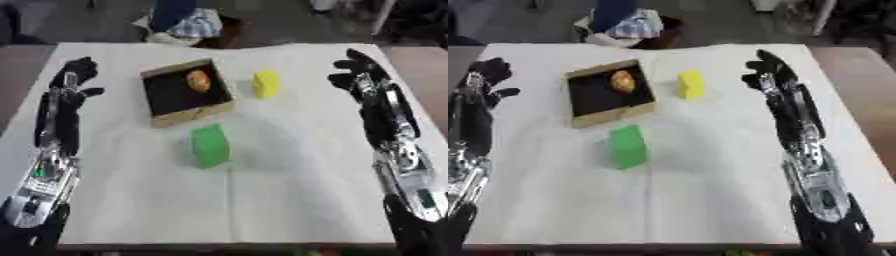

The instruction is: Pick up objects on the table and place them in the box.

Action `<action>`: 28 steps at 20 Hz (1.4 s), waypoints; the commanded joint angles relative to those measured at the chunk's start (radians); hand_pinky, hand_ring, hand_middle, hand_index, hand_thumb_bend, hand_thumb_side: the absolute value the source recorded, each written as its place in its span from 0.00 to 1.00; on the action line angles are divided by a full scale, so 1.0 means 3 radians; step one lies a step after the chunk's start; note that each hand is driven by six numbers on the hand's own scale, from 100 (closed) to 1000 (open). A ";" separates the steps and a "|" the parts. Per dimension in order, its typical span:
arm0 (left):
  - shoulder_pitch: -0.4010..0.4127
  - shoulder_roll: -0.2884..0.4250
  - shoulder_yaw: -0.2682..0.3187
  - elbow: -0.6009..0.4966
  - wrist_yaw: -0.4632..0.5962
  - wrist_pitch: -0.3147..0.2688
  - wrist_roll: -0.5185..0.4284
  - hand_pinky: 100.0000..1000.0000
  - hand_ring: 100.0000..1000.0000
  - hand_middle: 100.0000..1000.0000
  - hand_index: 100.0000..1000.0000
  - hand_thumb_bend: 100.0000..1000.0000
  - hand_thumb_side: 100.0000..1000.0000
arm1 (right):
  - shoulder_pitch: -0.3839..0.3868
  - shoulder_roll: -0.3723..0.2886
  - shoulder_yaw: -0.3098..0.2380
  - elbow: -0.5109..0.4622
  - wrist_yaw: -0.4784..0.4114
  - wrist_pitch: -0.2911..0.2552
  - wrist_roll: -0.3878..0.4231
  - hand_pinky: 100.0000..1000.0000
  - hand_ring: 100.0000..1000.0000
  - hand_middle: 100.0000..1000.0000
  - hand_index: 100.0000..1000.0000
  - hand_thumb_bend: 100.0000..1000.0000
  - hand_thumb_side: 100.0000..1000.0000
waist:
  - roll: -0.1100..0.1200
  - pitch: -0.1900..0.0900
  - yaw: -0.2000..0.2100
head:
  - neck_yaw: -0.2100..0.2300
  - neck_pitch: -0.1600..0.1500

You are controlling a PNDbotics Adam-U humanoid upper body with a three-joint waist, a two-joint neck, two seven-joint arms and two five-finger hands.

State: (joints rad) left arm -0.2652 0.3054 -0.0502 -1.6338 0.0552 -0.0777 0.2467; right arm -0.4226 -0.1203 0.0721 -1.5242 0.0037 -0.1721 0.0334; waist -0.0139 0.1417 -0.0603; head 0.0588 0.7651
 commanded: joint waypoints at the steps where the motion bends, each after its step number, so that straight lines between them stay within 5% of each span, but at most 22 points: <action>1: -0.0038 0.0012 0.0034 -0.0056 -0.0030 -0.0018 0.0001 0.68 0.83 0.72 0.80 0.00 0.92 | -0.0085 -0.0078 0.0015 -0.0079 0.0011 -0.0009 0.0036 0.78 0.71 0.72 0.88 0.00 0.72 | 0.0027 0.0016 0.0004 | -0.0009 0.0016; 16: -0.0101 0.0047 0.0027 -0.0127 -0.0027 -0.0023 -0.0011 0.68 0.83 0.73 0.80 0.00 0.90 | -0.0337 -0.0072 -0.0002 -0.0088 0.0098 -0.0043 0.0057 0.78 0.73 0.73 0.89 0.00 0.65 | 0.0047 -0.0010 0.0001 | -0.0006 0.0016; 23: -0.0182 0.0039 0.0005 -0.0172 -0.0003 -0.0006 -0.0029 0.68 0.83 0.73 0.80 0.00 0.89 | -0.1134 0.0118 -0.0115 -0.0257 0.0372 -0.0120 -0.0006 0.78 0.74 0.75 0.89 0.00 0.54 | 0.0064 -0.0037 0.0038 | -0.0035 0.0016; 28: -0.0222 -0.0023 -0.0049 -0.0178 0.0005 -0.0004 -0.0085 0.68 0.83 0.73 0.80 0.00 0.89 | -0.1842 0.0216 -0.0259 0.0032 0.0590 -0.0123 -0.0076 0.78 0.74 0.76 0.89 0.00 0.53 | 0.0087 -0.0025 0.0153 | -0.0127 0.0016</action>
State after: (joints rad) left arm -0.3172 0.2930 -0.0630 -1.6652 0.0557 -0.0779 0.2281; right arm -0.9481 -0.0567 0.0094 -1.5253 0.1593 -0.2089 0.0180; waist -0.0037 0.1476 -0.0104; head 0.0287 0.7651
